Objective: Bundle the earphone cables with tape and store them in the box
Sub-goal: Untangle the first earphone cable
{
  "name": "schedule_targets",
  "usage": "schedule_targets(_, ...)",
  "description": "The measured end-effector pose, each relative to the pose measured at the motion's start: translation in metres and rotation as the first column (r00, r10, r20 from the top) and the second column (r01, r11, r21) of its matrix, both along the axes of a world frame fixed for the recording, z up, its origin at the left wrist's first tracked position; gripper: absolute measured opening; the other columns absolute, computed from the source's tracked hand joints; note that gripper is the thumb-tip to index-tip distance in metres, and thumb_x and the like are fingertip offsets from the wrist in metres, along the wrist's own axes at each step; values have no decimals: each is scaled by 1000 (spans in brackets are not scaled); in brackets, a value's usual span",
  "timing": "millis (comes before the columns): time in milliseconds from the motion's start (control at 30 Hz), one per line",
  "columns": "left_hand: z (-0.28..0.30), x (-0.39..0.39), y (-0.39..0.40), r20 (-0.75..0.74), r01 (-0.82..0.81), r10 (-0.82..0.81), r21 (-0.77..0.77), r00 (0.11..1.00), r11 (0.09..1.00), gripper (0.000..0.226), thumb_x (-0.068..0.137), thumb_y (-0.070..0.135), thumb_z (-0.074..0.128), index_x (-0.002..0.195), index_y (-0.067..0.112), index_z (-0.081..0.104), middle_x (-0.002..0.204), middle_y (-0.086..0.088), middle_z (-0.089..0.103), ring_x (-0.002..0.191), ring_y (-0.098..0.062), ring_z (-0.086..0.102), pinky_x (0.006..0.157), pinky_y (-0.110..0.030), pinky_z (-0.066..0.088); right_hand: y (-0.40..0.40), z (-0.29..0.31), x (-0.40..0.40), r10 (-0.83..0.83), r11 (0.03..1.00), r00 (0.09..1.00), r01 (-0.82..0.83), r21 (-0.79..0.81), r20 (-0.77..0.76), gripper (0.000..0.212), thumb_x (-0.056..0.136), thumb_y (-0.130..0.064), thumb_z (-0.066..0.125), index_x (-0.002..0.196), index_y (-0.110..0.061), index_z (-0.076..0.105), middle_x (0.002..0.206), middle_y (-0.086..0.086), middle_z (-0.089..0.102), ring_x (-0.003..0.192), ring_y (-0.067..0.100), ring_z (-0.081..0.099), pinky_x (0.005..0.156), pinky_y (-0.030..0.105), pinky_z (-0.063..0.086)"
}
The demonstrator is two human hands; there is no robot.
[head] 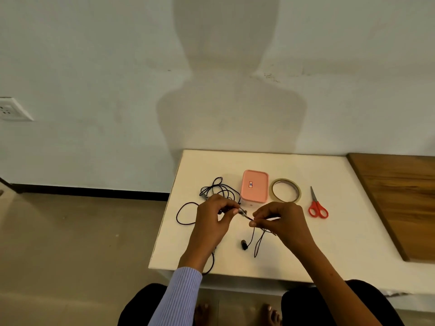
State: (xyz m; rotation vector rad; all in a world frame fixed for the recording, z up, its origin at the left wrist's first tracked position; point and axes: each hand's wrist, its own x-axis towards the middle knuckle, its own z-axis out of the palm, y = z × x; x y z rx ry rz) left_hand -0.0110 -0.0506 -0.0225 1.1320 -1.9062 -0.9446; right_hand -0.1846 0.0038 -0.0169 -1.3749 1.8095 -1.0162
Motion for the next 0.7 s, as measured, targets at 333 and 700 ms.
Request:
schedule_targets(333, 5, 2, -1, -76, -58, 55, -39, 996, 998, 12, 85, 9, 66, 92, 16, 72, 91, 4, 67, 89, -5, 62, 79, -15, 50, -4, -2, 6, 71, 997, 996, -70, -34, 54, 19, 73, -26, 77, 85, -25, 62, 85, -14, 73, 70, 8, 65, 61, 12, 49)
schedule_targets(700, 3, 6, -4, -99, -128, 131, 34, 986, 991, 14, 85, 7, 65, 90, 19, 71, 91, 6, 67, 88, -2, 62, 76, -12, 49, -1, 0, -5, 188, 968, 966, -213, 132, 177, 20, 94, -29, 53, 87, -32, 72, 75, 0, 64, 77, 10, 54, 72, 23, 42)
